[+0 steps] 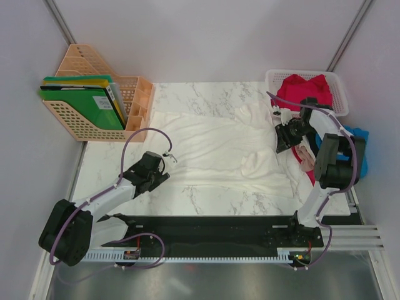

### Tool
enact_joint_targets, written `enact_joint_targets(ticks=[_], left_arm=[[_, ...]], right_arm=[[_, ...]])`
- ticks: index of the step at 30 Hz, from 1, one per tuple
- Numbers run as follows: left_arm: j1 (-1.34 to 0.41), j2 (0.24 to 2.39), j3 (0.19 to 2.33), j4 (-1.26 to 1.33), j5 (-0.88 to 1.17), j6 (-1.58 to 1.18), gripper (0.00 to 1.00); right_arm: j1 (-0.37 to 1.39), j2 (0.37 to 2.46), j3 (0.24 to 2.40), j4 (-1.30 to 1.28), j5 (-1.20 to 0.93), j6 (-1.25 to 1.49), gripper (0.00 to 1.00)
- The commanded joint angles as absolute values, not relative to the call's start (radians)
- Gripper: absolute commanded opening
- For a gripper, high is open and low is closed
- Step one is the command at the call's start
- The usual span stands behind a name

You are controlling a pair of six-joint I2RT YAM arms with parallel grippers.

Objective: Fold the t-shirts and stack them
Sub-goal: Fold the flattened tshirt in 1/3 of the way

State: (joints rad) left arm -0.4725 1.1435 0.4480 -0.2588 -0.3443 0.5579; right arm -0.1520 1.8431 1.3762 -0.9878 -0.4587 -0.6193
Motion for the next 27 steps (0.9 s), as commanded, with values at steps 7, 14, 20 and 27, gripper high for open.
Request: enact_joint_targets(ticks=[7,14,20,27], left_arm=[[-0.466,1.186,0.408,-0.353,-0.327,0.532,0.8],[-0.466,1.195,0.41,-0.351,-0.324,0.534,0.8],[-0.466,1.193,0.411,-0.351,-0.325,0.534,0.8],[-0.466,1.195,0.405,-0.347,-0.328,0.532,0.81]], right_arm=[[-0.104,1.985,1.499,-0.974,-0.529,-0.572,0.45],[-0.086,1.987,1.451,-0.956,-0.505,-0.584,0.58],[-0.084,1.996,1.434,-0.942,-0.491,-0.584,0.43],[-0.084,1.988,1.42,-0.939,-0.486,-0.591,0.0]])
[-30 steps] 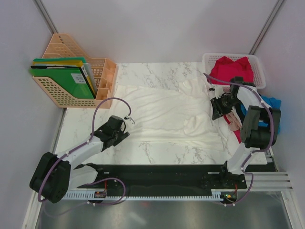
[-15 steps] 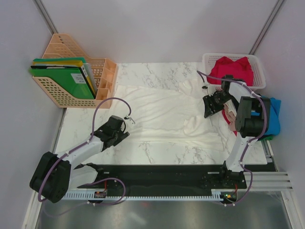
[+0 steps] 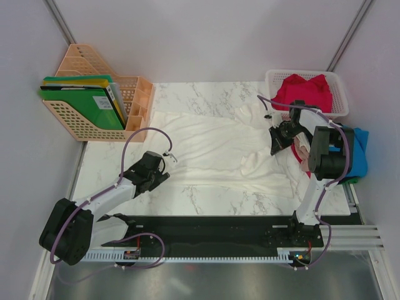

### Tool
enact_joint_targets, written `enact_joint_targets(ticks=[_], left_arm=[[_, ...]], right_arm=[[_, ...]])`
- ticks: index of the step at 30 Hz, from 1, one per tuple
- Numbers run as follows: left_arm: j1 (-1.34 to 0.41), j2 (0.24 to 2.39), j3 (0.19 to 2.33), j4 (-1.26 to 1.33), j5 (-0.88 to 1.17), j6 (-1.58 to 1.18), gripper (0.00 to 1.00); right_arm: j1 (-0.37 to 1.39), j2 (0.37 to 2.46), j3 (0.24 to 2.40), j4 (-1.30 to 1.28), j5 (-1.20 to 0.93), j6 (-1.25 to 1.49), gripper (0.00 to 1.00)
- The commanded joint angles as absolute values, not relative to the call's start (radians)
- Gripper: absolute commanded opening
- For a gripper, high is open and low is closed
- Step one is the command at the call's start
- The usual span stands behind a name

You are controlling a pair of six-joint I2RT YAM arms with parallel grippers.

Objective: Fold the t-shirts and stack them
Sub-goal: Fold the flattened tshirt in 1/3 of the way

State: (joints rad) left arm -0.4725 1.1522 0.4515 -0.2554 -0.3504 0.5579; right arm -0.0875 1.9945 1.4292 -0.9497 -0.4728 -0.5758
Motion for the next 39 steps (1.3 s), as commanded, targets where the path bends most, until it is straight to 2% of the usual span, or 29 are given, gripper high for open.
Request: enact_joint_targets(ticks=[1,11,25,26,27,30,33,39], left_arm=[[-0.466,1.195,0.405,-0.347,-0.328,0.532,0.8],[-0.466,1.196,0.399,-0.342,-0.33,0.535,0.8],[-0.466,1.183,0.38,-0.348,-0.328,0.534,0.8],[-0.466,1.183,0.38,-0.35,-0.327,0.534,0.8],[-0.466,1.186,0.382,-0.35,-0.327,0.535,0.81],[-0.466,1.189,0.385,-0.351,-0.325,0.534,0.81],[-0.466,1.192,0.384,-0.353,-0.325,0.532,0.81],[-0.466,1.187,0.383,-0.353,-0.334,0.531,0.8]], right_arm=[[-0.084,1.98,1.419,-0.939,-0.485,-0.594,0.0],[-0.098,1.827,1.465,-0.953,-0.397,-0.612,0.0],[-0.149,1.916,1.565,-0.971,-0.344,-0.63,0.0],[-0.149,1.92,1.562,-0.968,-0.342,-0.63,0.02],[-0.15,1.931,1.56,-0.965,-0.342,-0.627,0.17],[-0.15,1.93,1.543,-0.947,-0.336,-0.627,0.49],[-0.15,1.892,1.508,-0.92,-0.315,-0.63,0.57],[-0.155,1.68,1.401,-0.933,-0.213,-0.646,0.62]])
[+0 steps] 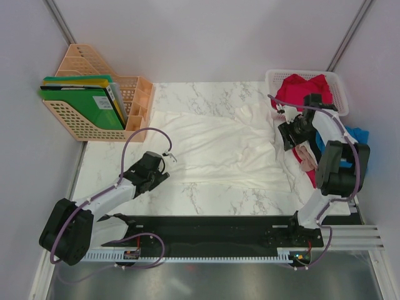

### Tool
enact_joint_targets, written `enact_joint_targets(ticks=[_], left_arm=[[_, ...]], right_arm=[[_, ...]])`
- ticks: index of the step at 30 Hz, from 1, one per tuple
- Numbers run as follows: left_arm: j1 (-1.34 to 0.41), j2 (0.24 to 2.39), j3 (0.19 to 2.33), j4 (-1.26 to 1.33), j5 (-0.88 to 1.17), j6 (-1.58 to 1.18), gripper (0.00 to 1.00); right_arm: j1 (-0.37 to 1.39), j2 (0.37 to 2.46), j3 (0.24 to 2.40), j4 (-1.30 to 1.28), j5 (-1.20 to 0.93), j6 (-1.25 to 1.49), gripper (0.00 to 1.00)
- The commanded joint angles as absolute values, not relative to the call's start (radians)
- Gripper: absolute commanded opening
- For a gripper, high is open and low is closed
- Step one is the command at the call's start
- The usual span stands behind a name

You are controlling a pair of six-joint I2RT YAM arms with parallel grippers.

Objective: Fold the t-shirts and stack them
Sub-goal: Fold the flattened tshirt in 1/3 of the way

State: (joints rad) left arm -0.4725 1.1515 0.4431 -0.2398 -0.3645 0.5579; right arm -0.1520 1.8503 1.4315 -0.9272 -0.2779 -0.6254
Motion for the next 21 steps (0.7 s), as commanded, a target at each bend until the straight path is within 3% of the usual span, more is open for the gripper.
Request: enact_joint_targets(ticks=[1,8,16,21], left_arm=[[-0.466,1.174,0.383,-0.345,-0.345,0.532,0.8],[-0.468,0.964,0.472,-0.281,-0.322,0.621,0.83],[-0.468,0.845,0.561,-0.235,-0.351,0.741,0.88],[-0.462,1.053,0.6,-0.213,-0.403,0.733,0.91]], right_arm=[[-0.155,1.642,1.361,-0.943,-0.197,-0.646,0.64],[-0.158,1.258,1.128,-0.971,-0.323,-0.591,0.84],[-0.156,1.207,1.054,-0.988,-0.425,-0.577,0.86],[-0.158,1.226,1.037,-0.977,-0.442,-0.557,0.87]])
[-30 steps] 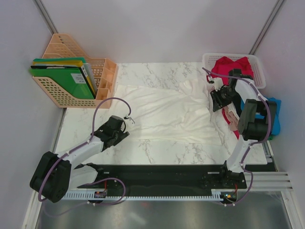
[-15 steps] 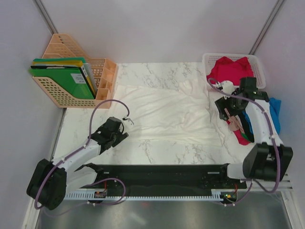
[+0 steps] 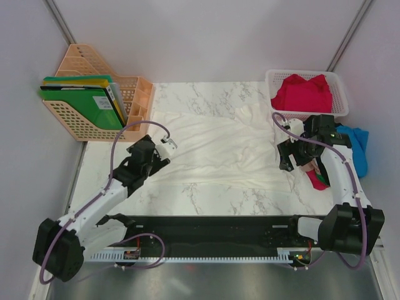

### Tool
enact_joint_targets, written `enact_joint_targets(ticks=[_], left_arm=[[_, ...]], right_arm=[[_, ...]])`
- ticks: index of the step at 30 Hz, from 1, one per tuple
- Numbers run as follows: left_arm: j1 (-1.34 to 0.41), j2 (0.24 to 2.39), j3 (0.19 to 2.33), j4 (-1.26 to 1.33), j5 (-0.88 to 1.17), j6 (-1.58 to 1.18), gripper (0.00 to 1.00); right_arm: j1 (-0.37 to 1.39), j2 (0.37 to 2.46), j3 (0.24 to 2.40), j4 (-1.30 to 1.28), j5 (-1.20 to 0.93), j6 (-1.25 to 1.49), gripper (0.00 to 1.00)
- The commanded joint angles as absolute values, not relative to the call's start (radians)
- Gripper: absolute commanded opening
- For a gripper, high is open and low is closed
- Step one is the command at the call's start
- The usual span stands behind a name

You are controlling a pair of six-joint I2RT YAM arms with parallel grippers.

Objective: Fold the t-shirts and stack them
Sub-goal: Fold the flattened tshirt in 1/3 of the way

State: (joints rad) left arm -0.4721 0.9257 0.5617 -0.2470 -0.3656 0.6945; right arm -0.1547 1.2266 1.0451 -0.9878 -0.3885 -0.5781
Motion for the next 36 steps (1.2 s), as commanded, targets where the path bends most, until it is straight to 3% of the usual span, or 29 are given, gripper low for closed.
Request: enact_joint_targets(ticks=[1,5,9,17,21,29,36], left_arm=[[-0.459,1.098,0.612,-0.213,-0.403,0.726,0.91],[-0.416,1.255,0.707,-0.213,-0.336,0.664,0.89],[-0.377,1.368,0.778,-0.203,-0.287,0.661,0.81],[-0.311,1.456,0.853,-0.208,-0.236,0.701,0.83],[-0.31,1.47,0.862,-0.32,-0.161,0.745,0.73],[-0.27,1.465,0.933,-0.676,0.173,0.85,0.82],[-0.222,1.569,0.997,-0.692,0.106,0.857,0.8]], right_arm=[[-0.156,1.22,1.035,-0.974,-0.446,-0.551,0.87],[-0.158,1.203,1.029,-0.957,-0.442,-0.532,0.87],[-0.158,1.198,1.028,-0.953,-0.43,-0.529,0.88],[-0.158,1.224,0.999,-0.919,-0.402,-0.534,0.87],[-0.158,1.238,0.985,-0.904,-0.396,-0.531,0.88],[-0.156,1.247,0.969,-0.882,-0.374,-0.531,0.88],[-0.156,1.241,0.948,-0.867,-0.371,-0.531,0.87]])
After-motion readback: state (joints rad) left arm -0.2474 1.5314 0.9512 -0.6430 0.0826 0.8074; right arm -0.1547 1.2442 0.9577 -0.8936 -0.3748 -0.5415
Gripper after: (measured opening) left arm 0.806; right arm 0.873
